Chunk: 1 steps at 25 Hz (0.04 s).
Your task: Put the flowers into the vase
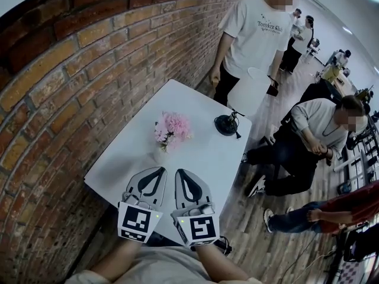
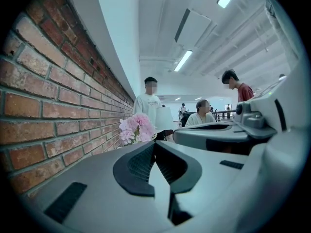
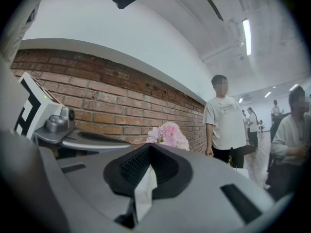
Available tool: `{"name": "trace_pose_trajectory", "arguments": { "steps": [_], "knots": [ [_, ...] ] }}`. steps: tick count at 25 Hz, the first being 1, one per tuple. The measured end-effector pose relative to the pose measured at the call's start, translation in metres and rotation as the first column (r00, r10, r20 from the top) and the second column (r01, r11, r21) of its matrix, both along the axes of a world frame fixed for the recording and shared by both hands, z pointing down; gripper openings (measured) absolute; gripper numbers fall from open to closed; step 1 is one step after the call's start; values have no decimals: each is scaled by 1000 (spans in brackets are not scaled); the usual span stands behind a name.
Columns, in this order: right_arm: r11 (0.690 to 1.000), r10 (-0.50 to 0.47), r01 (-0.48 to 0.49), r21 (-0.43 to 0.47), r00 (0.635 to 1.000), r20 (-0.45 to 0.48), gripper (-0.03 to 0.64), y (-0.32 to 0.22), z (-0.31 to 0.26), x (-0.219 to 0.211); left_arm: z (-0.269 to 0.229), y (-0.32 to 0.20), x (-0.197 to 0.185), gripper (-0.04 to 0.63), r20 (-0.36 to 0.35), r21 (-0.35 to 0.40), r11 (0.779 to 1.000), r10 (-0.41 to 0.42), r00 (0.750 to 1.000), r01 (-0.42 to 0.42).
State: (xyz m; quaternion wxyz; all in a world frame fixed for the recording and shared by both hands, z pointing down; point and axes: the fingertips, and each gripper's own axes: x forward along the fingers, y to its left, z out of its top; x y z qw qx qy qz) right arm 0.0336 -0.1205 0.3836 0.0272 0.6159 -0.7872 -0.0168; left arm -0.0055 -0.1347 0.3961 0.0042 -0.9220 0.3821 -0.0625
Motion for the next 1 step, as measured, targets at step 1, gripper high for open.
{"name": "trace_pose_trajectory", "arguments": {
  "steps": [1],
  "knots": [
    [1000, 1, -1, 2, 1000, 0, 6, -1, -1, 0, 0, -1, 0, 8, 0, 0, 1000, 1, 1000, -1]
  ]
}}
